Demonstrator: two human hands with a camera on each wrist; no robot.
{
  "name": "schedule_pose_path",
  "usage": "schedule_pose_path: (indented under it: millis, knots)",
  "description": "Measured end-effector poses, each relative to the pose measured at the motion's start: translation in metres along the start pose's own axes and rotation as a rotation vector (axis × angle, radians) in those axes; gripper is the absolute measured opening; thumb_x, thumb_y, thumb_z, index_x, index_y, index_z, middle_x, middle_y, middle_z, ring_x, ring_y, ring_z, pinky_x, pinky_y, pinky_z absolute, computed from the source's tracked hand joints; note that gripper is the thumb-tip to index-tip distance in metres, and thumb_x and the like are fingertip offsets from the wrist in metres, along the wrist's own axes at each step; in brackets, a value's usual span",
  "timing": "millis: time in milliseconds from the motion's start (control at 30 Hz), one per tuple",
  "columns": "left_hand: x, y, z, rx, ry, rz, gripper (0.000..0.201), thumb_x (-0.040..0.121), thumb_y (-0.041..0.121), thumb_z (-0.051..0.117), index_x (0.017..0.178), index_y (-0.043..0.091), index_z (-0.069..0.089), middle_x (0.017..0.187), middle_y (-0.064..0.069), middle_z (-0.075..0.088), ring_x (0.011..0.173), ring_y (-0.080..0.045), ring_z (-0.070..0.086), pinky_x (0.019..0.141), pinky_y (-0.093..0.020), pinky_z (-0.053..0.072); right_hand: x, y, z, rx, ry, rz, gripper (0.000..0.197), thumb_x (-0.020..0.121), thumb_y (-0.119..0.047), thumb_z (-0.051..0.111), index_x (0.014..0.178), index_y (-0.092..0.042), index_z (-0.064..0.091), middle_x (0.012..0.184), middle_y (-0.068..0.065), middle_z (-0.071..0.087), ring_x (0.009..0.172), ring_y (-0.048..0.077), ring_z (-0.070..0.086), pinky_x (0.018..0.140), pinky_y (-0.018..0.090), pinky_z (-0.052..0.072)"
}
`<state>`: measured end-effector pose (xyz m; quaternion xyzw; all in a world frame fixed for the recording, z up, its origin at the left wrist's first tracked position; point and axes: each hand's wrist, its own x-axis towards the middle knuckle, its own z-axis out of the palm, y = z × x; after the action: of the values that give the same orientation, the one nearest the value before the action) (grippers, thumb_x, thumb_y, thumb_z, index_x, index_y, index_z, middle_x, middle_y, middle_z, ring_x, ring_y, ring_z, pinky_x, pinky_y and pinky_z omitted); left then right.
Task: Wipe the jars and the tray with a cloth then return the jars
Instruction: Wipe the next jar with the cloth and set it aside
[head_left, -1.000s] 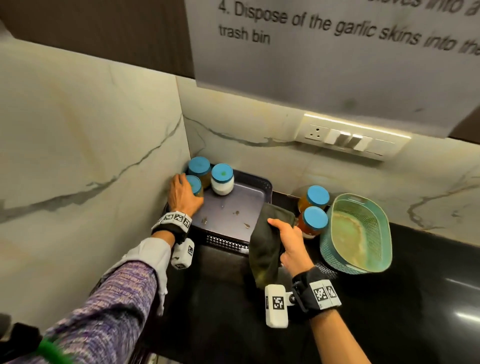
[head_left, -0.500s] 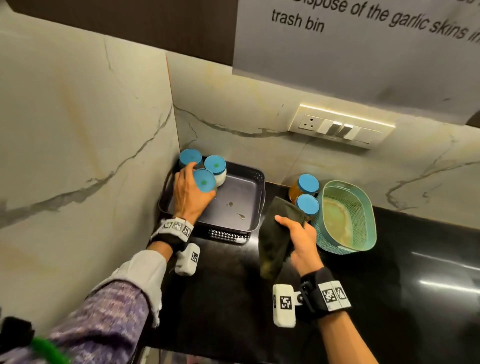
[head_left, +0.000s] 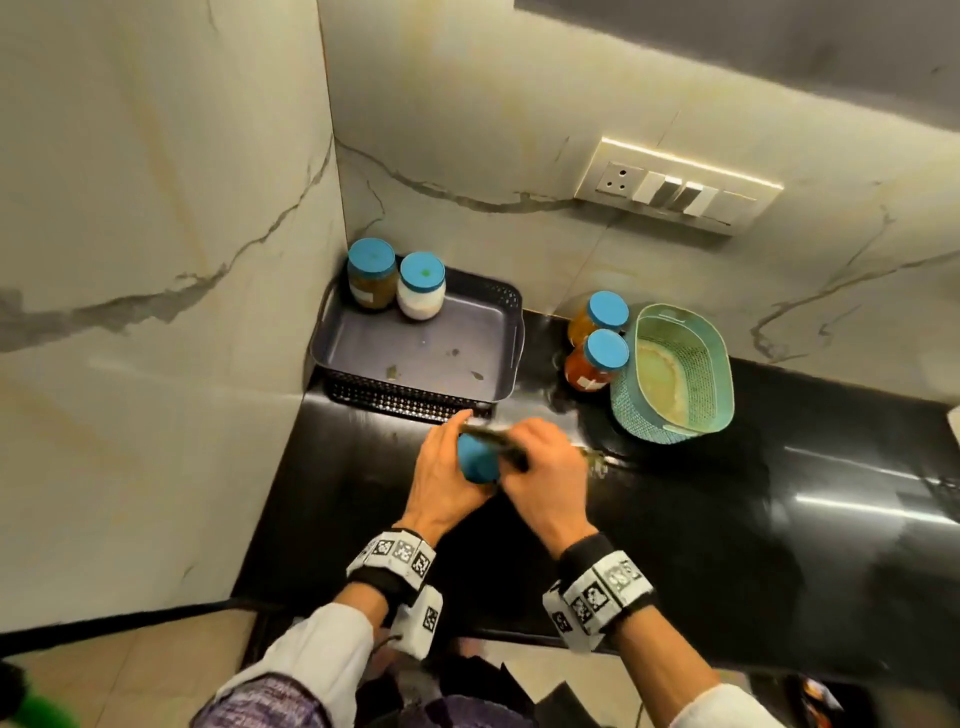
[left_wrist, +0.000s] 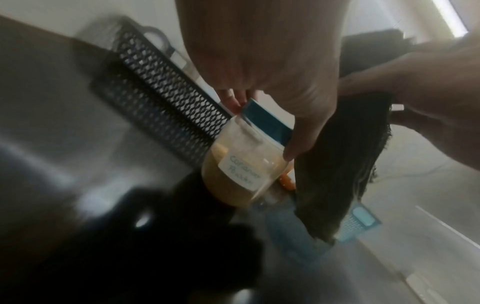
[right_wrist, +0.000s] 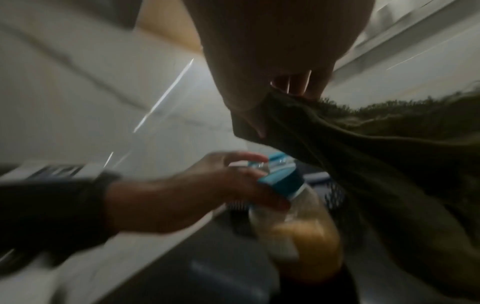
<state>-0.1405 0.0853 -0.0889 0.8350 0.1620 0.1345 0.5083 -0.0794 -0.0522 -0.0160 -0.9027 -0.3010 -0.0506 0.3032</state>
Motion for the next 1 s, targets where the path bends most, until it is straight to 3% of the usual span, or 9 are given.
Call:
schedule_pose_path:
  millis: [67, 233, 333, 433, 533, 633, 767, 900, 1000]
  knots:
    - [-0.006, -0.012, 0.005, -0.004, -0.022, 0.031, 0.079, 0.076, 0.036, 0.076, 0.146, 0.009, 0.052, 0.133, -0.005, 0.063, 0.124, -0.025, 0.059, 0.109, -0.047, 0.047, -0.021, 0.0, 0.018, 0.0, -0.218, -0.018, 0.035, 0.072, -0.017, 0.075, 0.107, -0.021, 0.076, 0.11, -0.005, 0.071, 0.099, 0.021, 0.065, 0.086, 0.036, 0.055]
    - [-0.002, -0.038, 0.001, -0.093, -0.161, 0.033, 0.088, 0.068, 0.047, 0.083, 0.146, 0.02, 0.052, 0.143, 0.008, 0.054, 0.137, -0.009, 0.048, 0.117, -0.044, 0.039, -0.024, 0.007, 0.01, 0.104, -0.398, -0.039, 0.041, 0.076, -0.014, 0.07, 0.115, -0.022, 0.08, 0.121, -0.007, 0.072, 0.115, 0.014, 0.062, 0.106, 0.031, 0.048]
    - [0.0, -0.045, 0.003, -0.241, -0.229, 0.0, 0.086, 0.065, 0.037, 0.092, 0.141, 0.016, 0.06, 0.148, -0.001, 0.058, 0.143, -0.016, 0.052, 0.121, -0.044, 0.042, -0.011, -0.001, 0.007, 0.171, -0.513, -0.036, 0.053, 0.067, 0.0, 0.065, 0.113, -0.021, 0.081, 0.12, -0.005, 0.076, 0.115, 0.012, 0.067, 0.107, 0.027, 0.051]
    - [-0.003, -0.039, 0.005, -0.329, -0.193, -0.045, 0.064, 0.067, 0.022, 0.086, 0.128, 0.015, 0.067, 0.128, -0.002, 0.071, 0.122, -0.016, 0.068, 0.107, -0.044, 0.055, 0.009, -0.002, 0.015, 0.215, -0.568, -0.047, 0.052, 0.068, 0.002, 0.066, 0.112, -0.021, 0.082, 0.114, -0.004, 0.079, 0.107, 0.012, 0.073, 0.1, 0.028, 0.056]
    - [-0.001, -0.037, 0.006, -0.331, -0.131, -0.12, 0.046, 0.064, 0.021, 0.084, 0.108, 0.029, 0.073, 0.104, 0.006, 0.079, 0.097, -0.01, 0.076, 0.086, -0.048, 0.063, 0.024, -0.006, 0.025, 0.176, -0.492, -0.032, 0.04, 0.07, -0.002, 0.072, 0.103, -0.024, 0.082, 0.103, -0.006, 0.078, 0.094, 0.015, 0.073, 0.086, 0.033, 0.06]
    - [0.002, -0.038, 0.008, -0.307, -0.122, -0.137, 0.054, 0.059, 0.027, 0.089, 0.108, 0.029, 0.069, 0.102, 0.008, 0.078, 0.094, -0.009, 0.075, 0.083, -0.044, 0.062, 0.034, -0.006, 0.027, 0.095, -0.335, 0.081, 0.025, 0.071, -0.01, 0.073, 0.092, -0.02, 0.081, 0.085, -0.001, 0.073, 0.077, 0.024, 0.067, 0.069, 0.04, 0.056]
    - [0.003, -0.03, 0.006, -0.286, -0.148, -0.067, 0.06, 0.06, 0.026, 0.092, 0.114, 0.03, 0.068, 0.108, 0.01, 0.074, 0.1, -0.01, 0.072, 0.089, -0.039, 0.06, 0.018, 0.011, 0.01, 0.047, -0.317, 0.226, 0.026, 0.072, -0.009, 0.075, 0.093, -0.021, 0.082, 0.088, -0.001, 0.079, 0.084, 0.022, 0.073, 0.075, 0.03, 0.057]
    - [-0.002, -0.033, 0.004, -0.322, -0.125, -0.019, 0.043, 0.072, 0.013, 0.08, 0.111, 0.026, 0.07, 0.107, 0.006, 0.075, 0.102, -0.015, 0.073, 0.09, -0.037, 0.059, -0.009, -0.014, 0.019, 0.062, -0.464, 0.114, 0.039, 0.062, -0.011, 0.06, 0.095, -0.021, 0.08, 0.092, -0.004, 0.078, 0.089, 0.019, 0.073, 0.084, 0.034, 0.059]
    - [-0.003, -0.042, 0.005, -0.29, -0.08, -0.106, 0.026, 0.076, 0.013, 0.07, 0.097, 0.028, 0.07, 0.095, 0.007, 0.076, 0.09, -0.002, 0.073, 0.081, -0.039, 0.061, 0.016, -0.03, 0.035, 0.124, -0.421, 0.103, 0.031, 0.069, -0.014, 0.066, 0.097, -0.022, 0.079, 0.093, -0.003, 0.079, 0.089, 0.019, 0.074, 0.08, 0.036, 0.059]
